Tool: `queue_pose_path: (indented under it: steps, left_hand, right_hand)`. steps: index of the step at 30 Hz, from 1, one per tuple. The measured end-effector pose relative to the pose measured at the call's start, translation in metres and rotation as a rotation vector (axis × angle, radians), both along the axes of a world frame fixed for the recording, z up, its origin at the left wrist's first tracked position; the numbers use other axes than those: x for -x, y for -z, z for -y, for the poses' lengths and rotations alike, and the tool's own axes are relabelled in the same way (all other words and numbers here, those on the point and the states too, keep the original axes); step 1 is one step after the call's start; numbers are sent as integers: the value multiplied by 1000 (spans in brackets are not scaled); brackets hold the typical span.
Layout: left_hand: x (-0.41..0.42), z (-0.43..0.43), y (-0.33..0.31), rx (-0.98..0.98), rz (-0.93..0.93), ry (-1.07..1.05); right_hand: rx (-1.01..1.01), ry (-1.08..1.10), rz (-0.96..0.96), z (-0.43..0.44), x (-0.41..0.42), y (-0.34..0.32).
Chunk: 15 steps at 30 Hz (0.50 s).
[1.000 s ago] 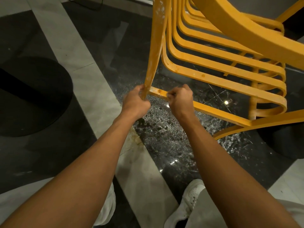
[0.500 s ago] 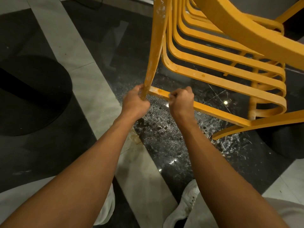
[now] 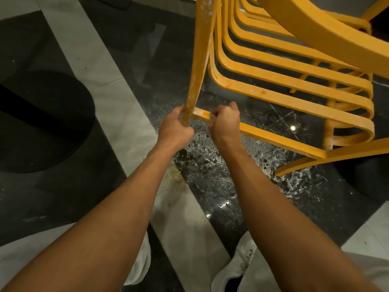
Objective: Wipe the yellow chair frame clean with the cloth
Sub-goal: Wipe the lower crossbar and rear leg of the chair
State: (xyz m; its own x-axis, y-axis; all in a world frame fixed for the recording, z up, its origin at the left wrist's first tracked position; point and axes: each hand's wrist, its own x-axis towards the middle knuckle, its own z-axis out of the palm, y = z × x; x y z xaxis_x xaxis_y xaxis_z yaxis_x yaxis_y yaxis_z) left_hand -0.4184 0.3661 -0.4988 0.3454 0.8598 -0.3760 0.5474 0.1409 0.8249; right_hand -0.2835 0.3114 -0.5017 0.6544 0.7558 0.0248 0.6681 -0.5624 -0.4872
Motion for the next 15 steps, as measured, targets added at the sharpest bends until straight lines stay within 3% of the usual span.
queue_pose_path:
  steps: [4, 11, 15]
  left_hand:
    - [-1, 0, 1, -1, -5, 4]
    - [0, -3, 4, -10, 5, 3]
    - [1, -3, 5, -10, 6, 13]
  right_hand:
    - [-8, -185, 15, -13, 15, -1]
    - [1, -3, -2, 10, -7, 0]
    - [30, -97, -16, -16, 7, -2]
